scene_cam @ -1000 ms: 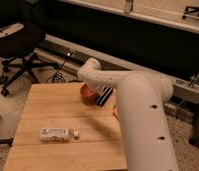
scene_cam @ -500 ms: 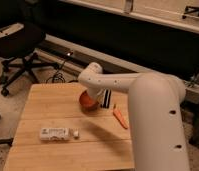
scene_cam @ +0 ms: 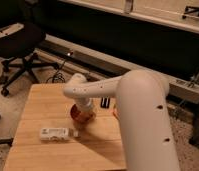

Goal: Drag the ceramic bowl in a circle

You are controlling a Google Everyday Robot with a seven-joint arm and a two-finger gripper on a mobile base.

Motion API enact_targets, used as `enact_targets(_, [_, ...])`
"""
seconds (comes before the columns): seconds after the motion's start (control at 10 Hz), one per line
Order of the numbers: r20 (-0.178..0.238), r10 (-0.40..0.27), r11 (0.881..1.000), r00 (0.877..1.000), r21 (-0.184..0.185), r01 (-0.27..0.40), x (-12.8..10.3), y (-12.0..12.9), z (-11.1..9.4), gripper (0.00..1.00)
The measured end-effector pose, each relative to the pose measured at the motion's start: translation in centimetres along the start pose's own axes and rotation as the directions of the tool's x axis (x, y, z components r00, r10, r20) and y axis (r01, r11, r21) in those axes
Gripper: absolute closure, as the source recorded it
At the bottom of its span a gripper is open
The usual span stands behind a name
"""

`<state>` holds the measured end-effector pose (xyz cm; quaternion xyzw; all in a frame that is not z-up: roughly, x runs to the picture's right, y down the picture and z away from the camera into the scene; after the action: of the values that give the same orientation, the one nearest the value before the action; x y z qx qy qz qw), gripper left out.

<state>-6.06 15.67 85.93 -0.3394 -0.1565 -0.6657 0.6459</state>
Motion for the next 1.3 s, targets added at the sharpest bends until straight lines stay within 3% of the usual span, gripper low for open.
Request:
enact_targets(0.2, [-0.019,-0.101,0.994,0.995,0.048,0.101,-0.9,-5.4,-1.5,1.00])
enact_targets(0.3, [-0.042,-0.157,0.982,0.987,0.098,0.160,-1.6,-9.0,-3.0,1.00])
enact_targets(0.4, [-0.060,-0.200,0.971,0.978,0.123,0.206,-2.2,-11.2,-4.2,1.00])
enact_targets(0.6, [-0.114,-0.262,0.949,0.958,0.149,0.277,-2.5,-14.1,-6.3,1.00])
enact_targets(0.7, [-0.163,-0.285,0.937,0.945,0.162,0.310,-2.0,-16.1,-7.6,1.00])
enact_targets(0.8, [-0.187,-0.286,0.932,0.940,0.175,0.319,-1.5,-17.3,-8.3,1.00])
enact_targets(1.0, [-0.207,-0.261,0.930,0.943,0.209,0.303,0.1,-19.3,-8.7,1.00])
enact_targets(1.3, [-0.165,-0.201,0.933,0.966,0.270,0.240,2.8,-22.0,-7.6,1.00])
